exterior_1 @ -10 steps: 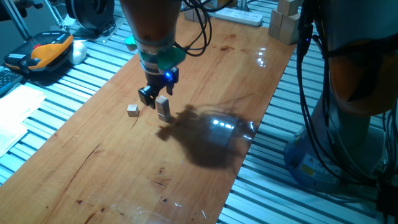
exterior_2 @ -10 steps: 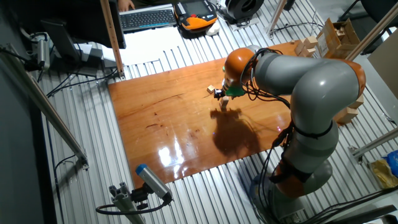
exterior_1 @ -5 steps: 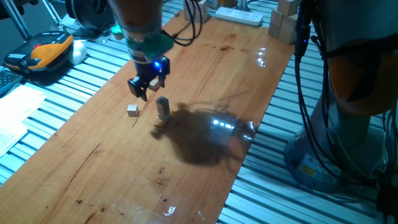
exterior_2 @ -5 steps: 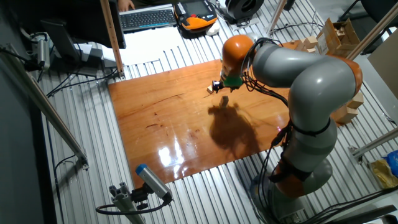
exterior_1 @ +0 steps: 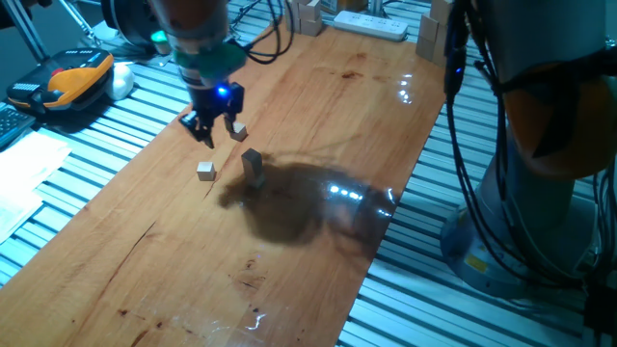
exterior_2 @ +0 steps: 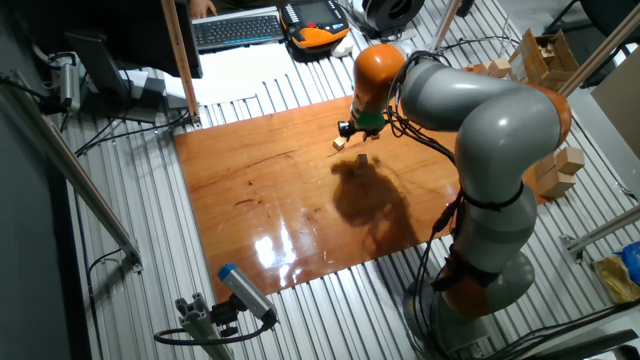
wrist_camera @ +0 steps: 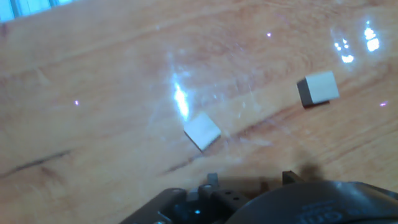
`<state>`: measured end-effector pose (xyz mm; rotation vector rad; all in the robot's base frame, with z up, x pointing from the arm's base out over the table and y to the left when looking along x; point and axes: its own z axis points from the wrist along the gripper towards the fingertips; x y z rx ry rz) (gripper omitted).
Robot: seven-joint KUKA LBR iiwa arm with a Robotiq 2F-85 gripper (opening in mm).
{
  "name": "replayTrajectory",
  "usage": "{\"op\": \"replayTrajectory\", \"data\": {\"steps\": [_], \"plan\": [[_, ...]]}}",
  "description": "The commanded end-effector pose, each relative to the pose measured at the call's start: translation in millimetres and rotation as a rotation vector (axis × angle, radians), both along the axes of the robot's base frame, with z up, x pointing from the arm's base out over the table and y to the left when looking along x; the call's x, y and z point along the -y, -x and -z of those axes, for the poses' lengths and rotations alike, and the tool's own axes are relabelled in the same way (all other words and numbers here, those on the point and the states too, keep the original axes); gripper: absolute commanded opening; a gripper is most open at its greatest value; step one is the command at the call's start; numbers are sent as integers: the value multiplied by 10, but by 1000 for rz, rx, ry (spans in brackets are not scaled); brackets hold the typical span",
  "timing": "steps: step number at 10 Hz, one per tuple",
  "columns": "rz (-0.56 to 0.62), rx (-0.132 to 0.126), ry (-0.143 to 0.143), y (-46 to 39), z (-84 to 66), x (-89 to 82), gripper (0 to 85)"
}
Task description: Stack the blocks in a vertical line of five
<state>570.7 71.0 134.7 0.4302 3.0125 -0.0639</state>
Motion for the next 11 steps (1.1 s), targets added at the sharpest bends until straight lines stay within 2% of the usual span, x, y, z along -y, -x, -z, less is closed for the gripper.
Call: {"op": "replayTrajectory", "data": {"steps": [1,3,7,9,10,11], "plan": [[8,5,-1,-42,13,-26,510],[32,16,-2,-129,57,-112,510],[66,17,-15,-271,55,-189,510],[129,16,-55,-297,71,-174,510],[199,9,-85,-315,65,-148,510],[248,6,-92,-330,71,-130,510]]}}
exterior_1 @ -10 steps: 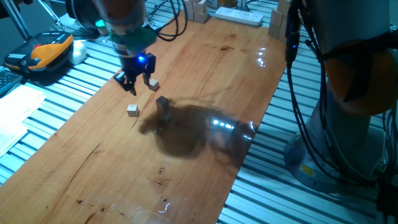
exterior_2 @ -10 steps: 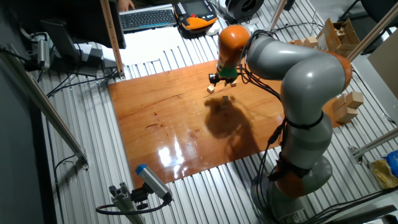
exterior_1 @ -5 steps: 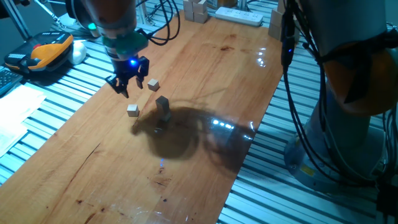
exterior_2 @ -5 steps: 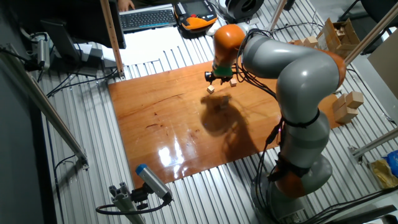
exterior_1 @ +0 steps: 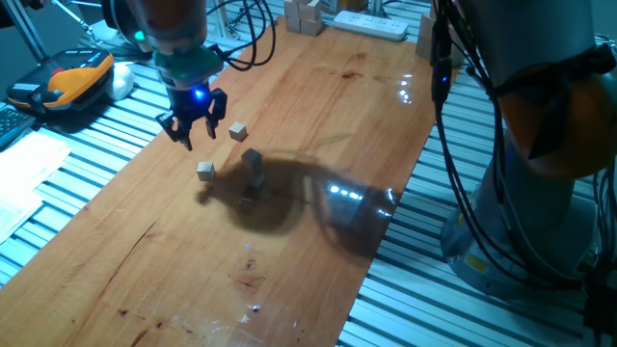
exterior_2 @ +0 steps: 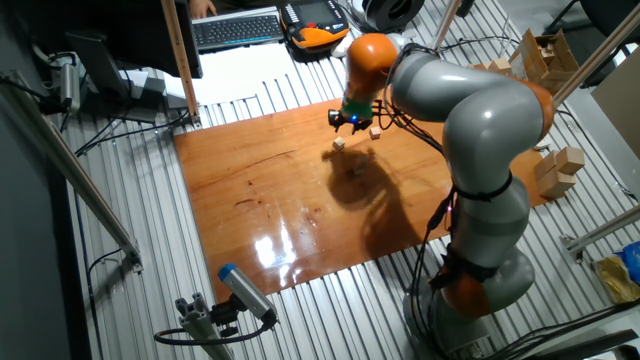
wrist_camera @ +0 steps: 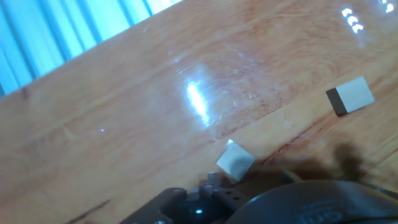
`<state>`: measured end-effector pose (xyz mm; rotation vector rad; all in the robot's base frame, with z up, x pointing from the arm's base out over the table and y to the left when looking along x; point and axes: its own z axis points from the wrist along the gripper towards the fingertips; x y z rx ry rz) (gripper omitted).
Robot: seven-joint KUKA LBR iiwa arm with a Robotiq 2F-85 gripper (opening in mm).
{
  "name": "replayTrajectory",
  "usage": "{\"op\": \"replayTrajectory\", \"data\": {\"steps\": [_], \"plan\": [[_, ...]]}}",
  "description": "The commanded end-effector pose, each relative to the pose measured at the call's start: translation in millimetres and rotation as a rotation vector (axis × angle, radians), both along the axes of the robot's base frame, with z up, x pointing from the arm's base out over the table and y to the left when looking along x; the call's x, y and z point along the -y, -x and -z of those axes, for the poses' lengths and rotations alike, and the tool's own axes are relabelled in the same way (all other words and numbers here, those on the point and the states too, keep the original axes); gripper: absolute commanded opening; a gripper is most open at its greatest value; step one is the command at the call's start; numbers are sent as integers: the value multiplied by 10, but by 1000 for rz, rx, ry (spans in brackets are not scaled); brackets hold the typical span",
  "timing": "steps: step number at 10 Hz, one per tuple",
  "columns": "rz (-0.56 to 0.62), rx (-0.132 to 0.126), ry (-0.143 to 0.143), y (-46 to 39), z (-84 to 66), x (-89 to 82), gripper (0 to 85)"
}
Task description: Stack the blocks in a vertical line of five
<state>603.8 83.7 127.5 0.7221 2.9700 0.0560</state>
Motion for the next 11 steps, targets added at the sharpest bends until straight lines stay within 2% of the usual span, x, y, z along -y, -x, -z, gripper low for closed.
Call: {"op": "replayTrajectory", "data": {"steps": [1,3,7,11], "plan": [[100,-4,20,-12,18,-8,340],[154,-14,36,-25,39,2,340],[133,-17,44,-40,19,42,340],[176,-19,61,-39,43,23,340]]}}
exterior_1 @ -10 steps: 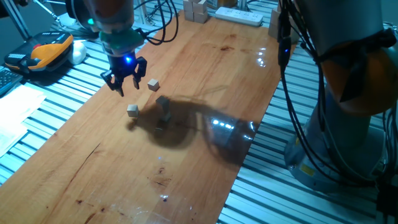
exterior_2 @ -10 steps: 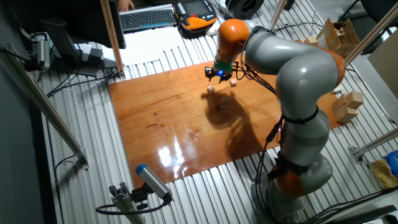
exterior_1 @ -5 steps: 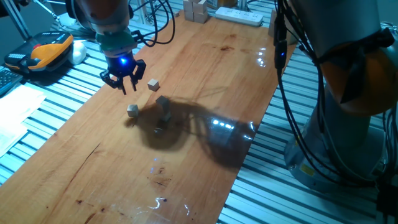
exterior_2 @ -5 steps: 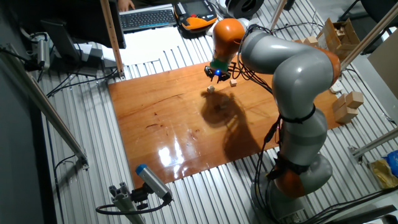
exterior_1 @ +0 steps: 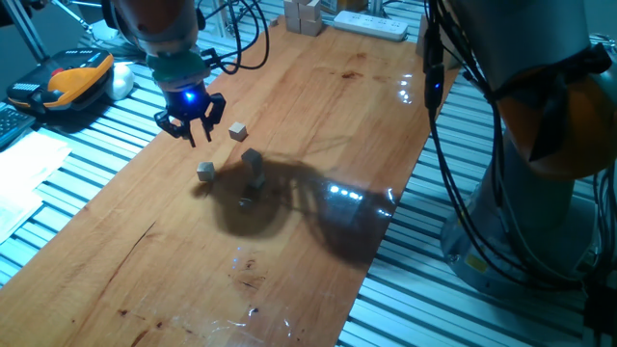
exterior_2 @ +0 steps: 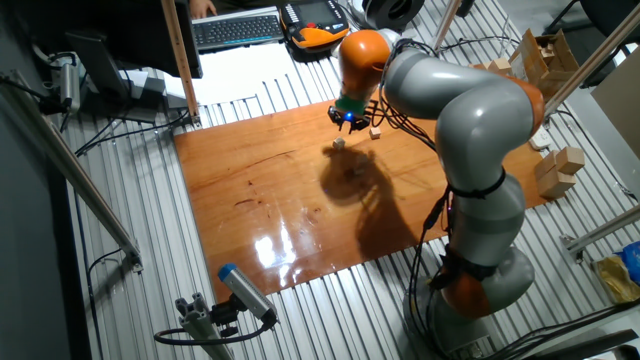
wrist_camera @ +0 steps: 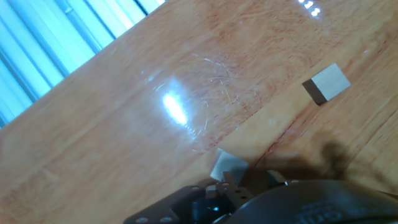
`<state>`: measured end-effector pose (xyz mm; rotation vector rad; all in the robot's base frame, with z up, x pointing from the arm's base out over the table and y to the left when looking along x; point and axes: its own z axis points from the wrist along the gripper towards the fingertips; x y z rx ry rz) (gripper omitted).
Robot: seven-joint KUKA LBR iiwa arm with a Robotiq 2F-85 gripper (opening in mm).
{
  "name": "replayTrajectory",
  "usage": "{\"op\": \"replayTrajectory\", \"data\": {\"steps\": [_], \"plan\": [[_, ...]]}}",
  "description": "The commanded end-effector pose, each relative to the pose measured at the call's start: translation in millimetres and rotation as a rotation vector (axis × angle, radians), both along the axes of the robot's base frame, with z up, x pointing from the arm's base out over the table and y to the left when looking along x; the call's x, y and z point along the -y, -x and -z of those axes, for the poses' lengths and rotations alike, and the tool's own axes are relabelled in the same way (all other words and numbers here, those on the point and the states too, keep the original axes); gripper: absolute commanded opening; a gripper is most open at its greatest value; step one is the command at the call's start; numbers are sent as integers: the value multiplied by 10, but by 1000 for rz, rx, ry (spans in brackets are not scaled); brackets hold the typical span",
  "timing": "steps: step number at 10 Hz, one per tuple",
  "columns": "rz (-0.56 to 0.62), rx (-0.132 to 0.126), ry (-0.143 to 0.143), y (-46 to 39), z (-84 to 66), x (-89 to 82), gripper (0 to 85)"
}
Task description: Stack the blocks in a vertical line of five
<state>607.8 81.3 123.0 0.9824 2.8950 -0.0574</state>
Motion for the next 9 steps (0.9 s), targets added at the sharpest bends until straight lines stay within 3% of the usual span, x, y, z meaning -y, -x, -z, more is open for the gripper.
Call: {"op": "replayTrajectory", "data": {"steps": [1,3,5,7,8,9], "plan": [[15,-2,3,-2,6,0,340],[51,-5,-3,-10,24,1,340],[133,-10,-96,-4,28,-16,340],[223,-4,-144,-10,39,-14,340],[273,2,-146,-12,52,-20,340],[297,2,-113,-9,55,-28,340]]}}
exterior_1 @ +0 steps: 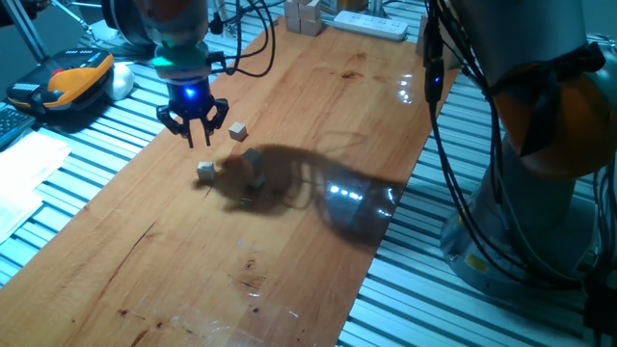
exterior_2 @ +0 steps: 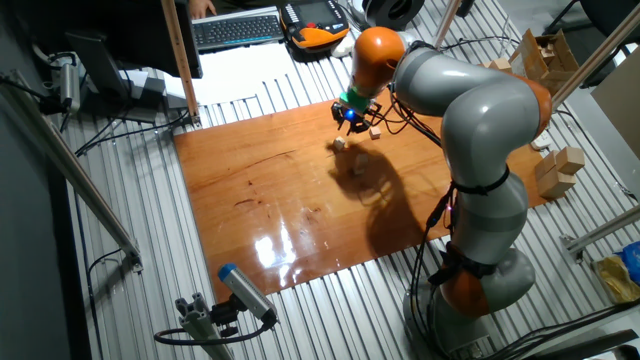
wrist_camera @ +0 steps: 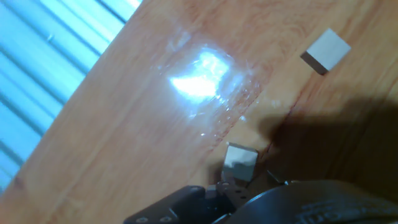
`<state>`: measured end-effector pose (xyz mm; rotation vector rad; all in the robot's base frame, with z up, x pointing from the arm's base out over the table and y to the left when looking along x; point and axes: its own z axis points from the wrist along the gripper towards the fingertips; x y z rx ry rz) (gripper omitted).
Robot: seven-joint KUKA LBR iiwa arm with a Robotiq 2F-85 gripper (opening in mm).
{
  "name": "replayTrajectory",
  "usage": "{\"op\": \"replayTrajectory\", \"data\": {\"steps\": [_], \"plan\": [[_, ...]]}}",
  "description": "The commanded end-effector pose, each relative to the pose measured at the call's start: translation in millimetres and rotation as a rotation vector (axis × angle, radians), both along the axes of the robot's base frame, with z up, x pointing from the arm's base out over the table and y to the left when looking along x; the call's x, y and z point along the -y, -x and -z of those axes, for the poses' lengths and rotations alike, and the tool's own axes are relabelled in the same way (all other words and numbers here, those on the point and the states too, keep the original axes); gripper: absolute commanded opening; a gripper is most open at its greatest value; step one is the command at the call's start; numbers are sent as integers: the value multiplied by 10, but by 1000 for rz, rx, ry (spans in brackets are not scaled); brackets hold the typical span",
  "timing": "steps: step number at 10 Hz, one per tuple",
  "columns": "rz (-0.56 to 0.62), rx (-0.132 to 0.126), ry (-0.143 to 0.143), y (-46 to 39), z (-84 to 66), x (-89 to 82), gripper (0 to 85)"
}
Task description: Stack the blocks in a vertical line of five
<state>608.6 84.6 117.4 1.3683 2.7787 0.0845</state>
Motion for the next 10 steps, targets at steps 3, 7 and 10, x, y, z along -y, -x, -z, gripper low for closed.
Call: {"op": "replayTrajectory", "data": {"steps": [3,7,10], "plan": [[68,-8,32,-3,11,9,170],[45,-12,49,-4,17,10,170],[43,-18,74,-9,42,1,170]]}}
